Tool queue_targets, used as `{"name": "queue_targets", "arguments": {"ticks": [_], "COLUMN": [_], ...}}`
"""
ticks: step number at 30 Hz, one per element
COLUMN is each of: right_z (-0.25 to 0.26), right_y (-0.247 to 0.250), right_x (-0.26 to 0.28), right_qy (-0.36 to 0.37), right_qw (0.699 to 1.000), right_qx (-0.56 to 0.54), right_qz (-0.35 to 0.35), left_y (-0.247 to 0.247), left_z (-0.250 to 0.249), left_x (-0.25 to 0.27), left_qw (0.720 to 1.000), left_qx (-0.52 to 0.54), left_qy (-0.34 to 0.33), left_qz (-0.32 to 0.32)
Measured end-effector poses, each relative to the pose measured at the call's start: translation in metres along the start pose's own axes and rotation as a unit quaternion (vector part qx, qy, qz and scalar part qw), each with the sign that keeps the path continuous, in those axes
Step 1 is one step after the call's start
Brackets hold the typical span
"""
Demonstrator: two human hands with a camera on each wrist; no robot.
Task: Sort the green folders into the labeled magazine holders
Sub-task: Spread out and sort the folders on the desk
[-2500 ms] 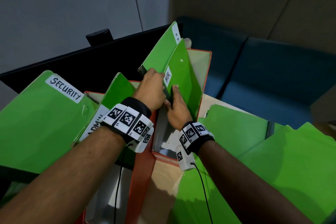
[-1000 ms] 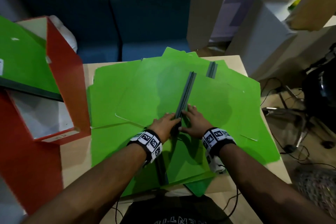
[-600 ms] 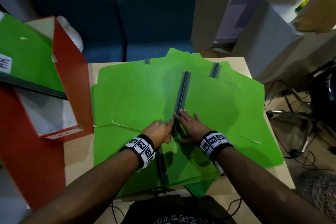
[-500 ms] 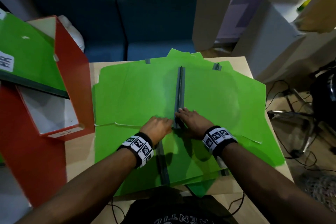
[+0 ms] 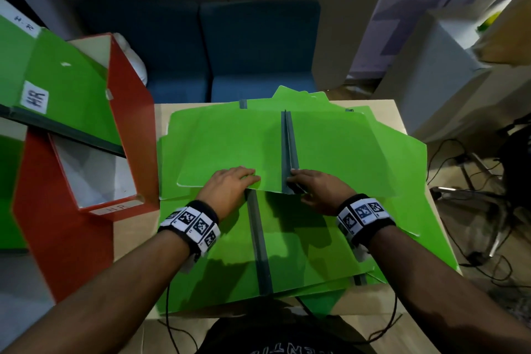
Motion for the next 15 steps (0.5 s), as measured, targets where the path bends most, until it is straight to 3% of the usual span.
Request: {"name": "queue_targets", "arguments": {"ticks": [4,15], "right_z": [0.002,0.025], "right_y": [-0.005,0.011], "right_x": [0.004,0.003], "right_qy": [0.014,0.019], "right_qw": [0.999,0.994], "right_qx": [0.032,0.067], "right_qz": [-0.034,-0.078], "left_y": [0.018,0.075], "left_z": [0.003,0.002], "left_x": [0.007,0.017], "left_qw": [1.0,0.984], "left_qx": [-0.011,-0.051], "left_qy": [-0.019,-0.09], "left_qz": [-0.009,-0.147]}}
Point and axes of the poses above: each hand's wrist, its own x-axis away from the middle knuckle, its own y-axis out of the back of the hand, z = x × y, the point moved 4 cm from there along -x, towards the middle knuckle, and after that the axes turned 4 degrees about -y, right-handed, at the moved point
